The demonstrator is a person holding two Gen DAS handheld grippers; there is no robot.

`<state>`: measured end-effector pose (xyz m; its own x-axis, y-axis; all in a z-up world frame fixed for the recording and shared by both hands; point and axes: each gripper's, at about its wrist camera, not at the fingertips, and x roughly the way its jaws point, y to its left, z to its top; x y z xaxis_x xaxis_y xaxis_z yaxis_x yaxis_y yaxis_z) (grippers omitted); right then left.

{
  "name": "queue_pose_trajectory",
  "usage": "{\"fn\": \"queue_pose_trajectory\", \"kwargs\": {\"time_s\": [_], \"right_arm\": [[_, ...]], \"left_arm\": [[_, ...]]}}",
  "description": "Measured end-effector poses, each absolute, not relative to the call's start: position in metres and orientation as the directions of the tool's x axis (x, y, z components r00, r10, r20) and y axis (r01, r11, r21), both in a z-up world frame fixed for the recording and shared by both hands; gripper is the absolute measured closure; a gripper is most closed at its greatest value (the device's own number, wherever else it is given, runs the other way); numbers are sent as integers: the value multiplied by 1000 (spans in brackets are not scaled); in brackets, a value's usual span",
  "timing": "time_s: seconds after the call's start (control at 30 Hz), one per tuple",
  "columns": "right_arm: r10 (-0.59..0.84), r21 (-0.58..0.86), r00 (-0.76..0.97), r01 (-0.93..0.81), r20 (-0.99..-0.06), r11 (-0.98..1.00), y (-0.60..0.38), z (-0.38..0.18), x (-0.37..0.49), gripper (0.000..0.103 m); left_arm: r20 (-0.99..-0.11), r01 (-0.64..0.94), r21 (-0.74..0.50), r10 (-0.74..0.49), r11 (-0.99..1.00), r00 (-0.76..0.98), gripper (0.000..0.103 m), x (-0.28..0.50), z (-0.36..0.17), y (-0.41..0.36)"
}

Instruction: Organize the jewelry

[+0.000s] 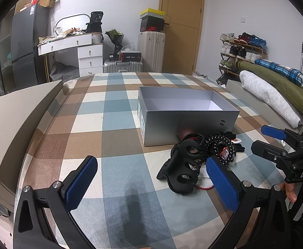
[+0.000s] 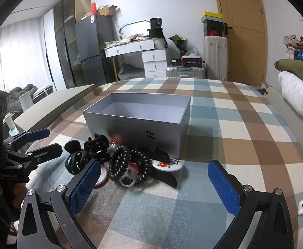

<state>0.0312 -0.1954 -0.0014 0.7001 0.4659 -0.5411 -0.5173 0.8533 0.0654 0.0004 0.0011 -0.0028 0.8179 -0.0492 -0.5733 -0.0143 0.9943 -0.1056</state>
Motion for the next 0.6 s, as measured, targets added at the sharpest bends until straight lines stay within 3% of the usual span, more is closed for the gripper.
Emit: {"fn": "queue_pose_trajectory", "kwargs": {"time_s": [0.6], "right_arm": [[462,65,699,-514,-546,855,-196,-2,30,0]], "left_arm": [[-581,-16,-103,-47,995,813,1,0,-3,1]]}}
